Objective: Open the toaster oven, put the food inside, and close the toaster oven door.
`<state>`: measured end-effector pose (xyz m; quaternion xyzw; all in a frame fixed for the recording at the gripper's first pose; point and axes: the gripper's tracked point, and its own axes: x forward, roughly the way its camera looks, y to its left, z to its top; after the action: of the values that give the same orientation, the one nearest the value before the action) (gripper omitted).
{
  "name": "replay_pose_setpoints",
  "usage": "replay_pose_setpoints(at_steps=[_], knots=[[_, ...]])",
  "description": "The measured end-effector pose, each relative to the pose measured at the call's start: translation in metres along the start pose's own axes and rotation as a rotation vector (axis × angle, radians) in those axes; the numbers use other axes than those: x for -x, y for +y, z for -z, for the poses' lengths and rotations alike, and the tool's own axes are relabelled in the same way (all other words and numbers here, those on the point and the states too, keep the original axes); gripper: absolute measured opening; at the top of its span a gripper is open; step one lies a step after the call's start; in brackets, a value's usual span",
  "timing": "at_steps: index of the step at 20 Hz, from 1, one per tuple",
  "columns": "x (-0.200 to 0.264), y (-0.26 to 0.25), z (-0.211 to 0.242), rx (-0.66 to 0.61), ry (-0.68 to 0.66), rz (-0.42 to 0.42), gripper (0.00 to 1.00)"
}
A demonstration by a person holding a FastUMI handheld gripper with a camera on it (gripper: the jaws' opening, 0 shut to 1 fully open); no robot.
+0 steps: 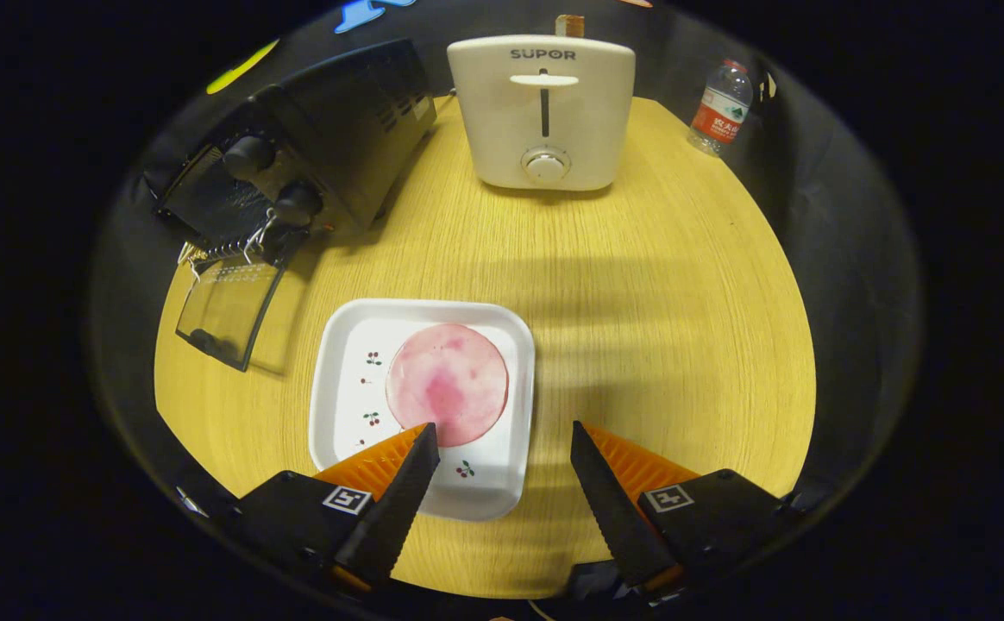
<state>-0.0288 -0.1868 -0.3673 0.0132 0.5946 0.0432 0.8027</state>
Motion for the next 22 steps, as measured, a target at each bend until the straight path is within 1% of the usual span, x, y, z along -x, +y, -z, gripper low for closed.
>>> replay_pose_setpoints(at_steps=[1, 4, 6, 7, 11, 12, 13, 14, 15, 17, 18, 19, 21, 22], knots=[[-0.001, 0.001, 0.002, -0.003, 0.014, -0.006, 0.99], [-0.004, -0.004, -0.001, -0.038, 0.032, -0.002, 0.79], [-0.005, -0.015, 0.0, -0.059, 0.04, 0.042, 0.67], [-0.006, -0.015, -0.001, -0.075, 0.041, 0.043, 0.6], [-0.006, -0.014, 0.004, -0.146, 0.108, -0.002, 0.35], [-0.005, -0.014, 0.002, -0.157, 0.119, -0.009, 0.3], [-0.004, -0.015, 0.002, -0.166, 0.135, -0.011, 0.27], [-0.015, -0.016, 0.007, -0.176, 0.134, -0.018, 0.24], [-0.003, -0.015, 0.002, -0.169, 0.129, -0.024, 0.21], [-0.003, -0.016, 0.002, -0.157, 0.118, -0.04, 0.15], [-0.003, -0.016, 0.004, -0.154, 0.129, -0.058, 0.09], [-0.001, -0.014, 0.003, -0.162, 0.121, -0.077, 0.09], [-0.005, -0.011, 0.009, -0.183, 0.136, -0.12, 0.02], [-0.003, -0.012, 0.005, -0.192, 0.128, -0.135, 0.02]])
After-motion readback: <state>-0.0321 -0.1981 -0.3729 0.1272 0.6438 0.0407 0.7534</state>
